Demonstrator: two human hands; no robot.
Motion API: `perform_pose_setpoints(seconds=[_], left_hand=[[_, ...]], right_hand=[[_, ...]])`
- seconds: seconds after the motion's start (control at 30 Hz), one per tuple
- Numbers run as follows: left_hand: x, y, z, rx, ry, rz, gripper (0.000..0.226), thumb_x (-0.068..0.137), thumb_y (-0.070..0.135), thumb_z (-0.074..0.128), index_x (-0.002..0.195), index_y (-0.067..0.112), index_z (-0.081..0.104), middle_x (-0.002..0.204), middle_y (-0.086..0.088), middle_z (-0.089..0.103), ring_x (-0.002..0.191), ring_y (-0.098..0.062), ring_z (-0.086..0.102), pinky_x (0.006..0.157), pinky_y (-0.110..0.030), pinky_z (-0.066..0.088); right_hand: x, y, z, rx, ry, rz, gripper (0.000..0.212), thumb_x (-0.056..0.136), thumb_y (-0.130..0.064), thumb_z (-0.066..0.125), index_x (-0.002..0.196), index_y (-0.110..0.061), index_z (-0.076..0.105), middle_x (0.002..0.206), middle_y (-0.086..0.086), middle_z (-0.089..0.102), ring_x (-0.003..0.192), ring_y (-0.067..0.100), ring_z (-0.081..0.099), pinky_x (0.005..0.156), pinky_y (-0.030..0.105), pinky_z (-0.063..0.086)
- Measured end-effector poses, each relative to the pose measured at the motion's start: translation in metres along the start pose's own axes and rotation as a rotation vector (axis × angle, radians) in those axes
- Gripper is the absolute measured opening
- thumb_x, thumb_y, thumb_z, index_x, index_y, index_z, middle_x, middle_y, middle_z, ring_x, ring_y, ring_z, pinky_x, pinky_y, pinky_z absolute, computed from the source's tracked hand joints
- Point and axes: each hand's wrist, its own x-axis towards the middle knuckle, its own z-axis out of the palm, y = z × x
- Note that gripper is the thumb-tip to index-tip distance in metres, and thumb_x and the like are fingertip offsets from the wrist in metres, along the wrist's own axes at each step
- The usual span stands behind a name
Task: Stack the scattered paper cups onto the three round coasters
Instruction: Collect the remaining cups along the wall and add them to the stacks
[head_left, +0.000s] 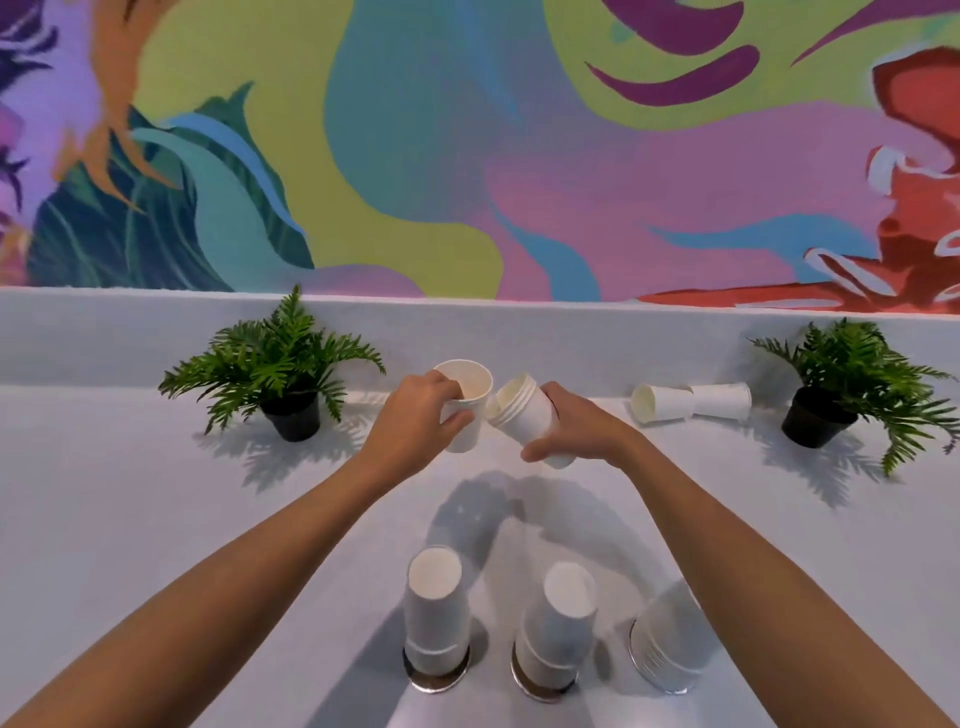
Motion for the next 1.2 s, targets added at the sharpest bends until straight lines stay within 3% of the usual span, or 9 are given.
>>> perform_pose_setpoints(seconds=[0.17, 0.37, 0.53, 0.77, 1.03, 1.1, 1.2], left_hand=[[-0.031, -0.005, -0.02, 0.087, 0.012, 0.054, 0.023, 0.087, 0.028, 0.066, 0.099, 0.008, 0.07, 0.106, -0.008, 0.067, 0.096, -0.03, 0.057, 0.081, -0.037, 0.044], [-0.065, -0.003, -0.042, 0.084, -0.045, 0.132, 0.02, 0.085, 0.027, 0.069, 0.097, 0.011, 0.071, 0.104, -0.005, 0.068, 0.092, -0.025, 0.056, 0.079, -0.033, 0.044], [-0.095, -0.007, -0.053, 0.163, -0.129, 0.226, 0.019, 0.084, 0.022, 0.07, 0.1, 0.012, 0.072, 0.109, -0.004, 0.066, 0.103, -0.028, 0.053, 0.083, -0.043, 0.051], [-0.122, -0.008, -0.057, 0.188, -0.16, 0.19, 0.027, 0.09, 0.028, 0.063, 0.113, 0.015, 0.069, 0.122, -0.001, 0.062, 0.113, -0.022, 0.049, 0.091, -0.03, 0.045], [-0.134, -0.018, -0.062, 0.156, -0.087, 0.12, 0.026, 0.089, 0.026, 0.064, 0.11, 0.013, 0.069, 0.119, -0.003, 0.064, 0.113, -0.023, 0.05, 0.091, -0.033, 0.046], [-0.137, -0.022, -0.061, 0.153, -0.067, 0.092, 0.024, 0.089, 0.026, 0.064, 0.108, 0.012, 0.069, 0.118, -0.003, 0.064, 0.111, -0.024, 0.05, 0.09, -0.033, 0.046], [-0.141, -0.029, -0.06, 0.145, -0.057, 0.05, 0.024, 0.088, 0.026, 0.065, 0.107, 0.012, 0.069, 0.117, -0.004, 0.065, 0.109, -0.024, 0.051, 0.089, -0.033, 0.045]], right_hand=[[-0.022, -0.026, 0.009, 0.055, -0.011, -0.097, 0.072, 0.074, -0.033, 0.08, 0.132, -0.026, 0.037, 0.121, -0.004, 0.049, 0.107, 0.017, 0.053, 0.08, 0.027, 0.049], [-0.048, -0.048, 0.014, 0.044, -0.149, -0.18, 0.064, 0.079, -0.035, 0.076, 0.131, -0.035, 0.04, 0.12, -0.01, 0.049, 0.108, 0.015, 0.052, 0.085, 0.02, 0.048], [-0.066, -0.059, 0.016, -0.058, -0.226, -0.178, 0.058, 0.078, -0.036, 0.077, 0.128, -0.037, 0.048, 0.116, -0.014, 0.052, 0.102, 0.01, 0.052, 0.078, 0.014, 0.045], [-0.082, -0.061, 0.031, -0.154, -0.266, -0.17, 0.058, 0.078, -0.039, 0.076, 0.128, -0.036, 0.049, 0.115, -0.014, 0.052, 0.104, 0.01, 0.051, 0.08, 0.015, 0.045], [-0.095, -0.06, 0.023, -0.138, -0.191, -0.117, 0.052, 0.076, -0.036, 0.078, 0.119, -0.037, 0.049, 0.117, -0.009, 0.054, 0.106, 0.015, 0.054, 0.081, 0.02, 0.047], [-0.099, -0.064, 0.021, -0.191, -0.168, -0.113, 0.055, 0.074, -0.036, 0.079, 0.121, -0.036, 0.05, 0.116, -0.009, 0.055, 0.106, 0.016, 0.054, 0.078, 0.021, 0.047], [-0.1, -0.076, 0.023, -0.368, -0.144, -0.118, 0.06, 0.069, -0.038, 0.082, 0.122, -0.036, 0.053, 0.119, -0.008, 0.057, 0.105, 0.016, 0.055, 0.088, 0.03, 0.049]])
